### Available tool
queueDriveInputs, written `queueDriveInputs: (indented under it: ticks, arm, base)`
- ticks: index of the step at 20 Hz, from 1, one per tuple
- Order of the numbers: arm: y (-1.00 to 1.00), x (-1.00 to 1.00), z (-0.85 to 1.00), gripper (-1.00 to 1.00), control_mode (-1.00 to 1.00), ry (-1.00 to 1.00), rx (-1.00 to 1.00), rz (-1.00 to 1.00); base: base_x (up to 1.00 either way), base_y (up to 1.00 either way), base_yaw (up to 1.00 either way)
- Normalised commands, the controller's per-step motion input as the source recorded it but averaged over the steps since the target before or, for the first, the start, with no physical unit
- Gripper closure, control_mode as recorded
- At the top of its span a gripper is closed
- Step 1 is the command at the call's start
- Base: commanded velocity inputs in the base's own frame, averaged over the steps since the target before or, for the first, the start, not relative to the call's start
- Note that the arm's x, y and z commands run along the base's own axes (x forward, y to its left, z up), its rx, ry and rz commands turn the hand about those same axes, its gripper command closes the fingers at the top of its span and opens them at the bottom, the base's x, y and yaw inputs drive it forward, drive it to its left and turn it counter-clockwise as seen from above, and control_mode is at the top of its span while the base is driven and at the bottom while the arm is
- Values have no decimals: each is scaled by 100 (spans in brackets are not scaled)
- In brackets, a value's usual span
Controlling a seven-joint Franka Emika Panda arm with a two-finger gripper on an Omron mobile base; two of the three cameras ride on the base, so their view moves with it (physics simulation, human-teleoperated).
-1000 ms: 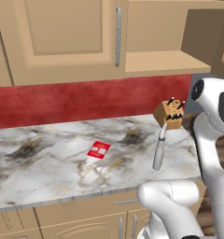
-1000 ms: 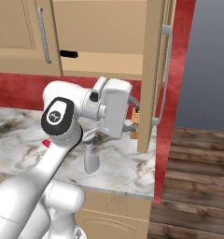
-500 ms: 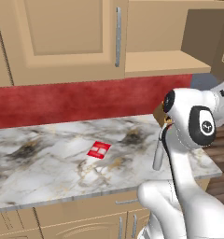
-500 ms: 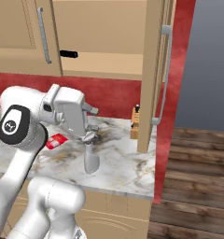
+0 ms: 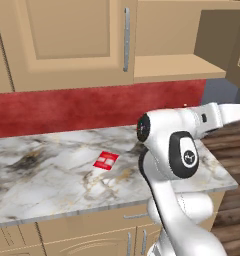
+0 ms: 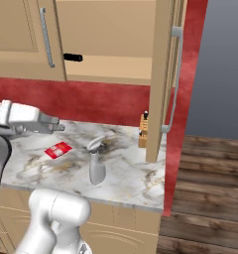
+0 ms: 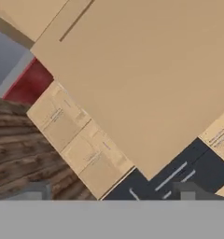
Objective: Pick the pan from the cabinet and place it on the stove. Then turn on the stove burner for the pan.
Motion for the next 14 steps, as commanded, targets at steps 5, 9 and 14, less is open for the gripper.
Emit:
queueDriveInputs:
  ticks: [5, 9, 14]
  arm:
    - [75, 2, 13, -100, -100, -30, 1, 27]
    - [60, 0, 18, -100, -100, -30, 2, 29]
    - [46, 0, 30, -100, -100, -28, 1, 28]
  base:
    - [0, 0, 0]
    - [0, 0, 0]
    - [0, 0, 0]
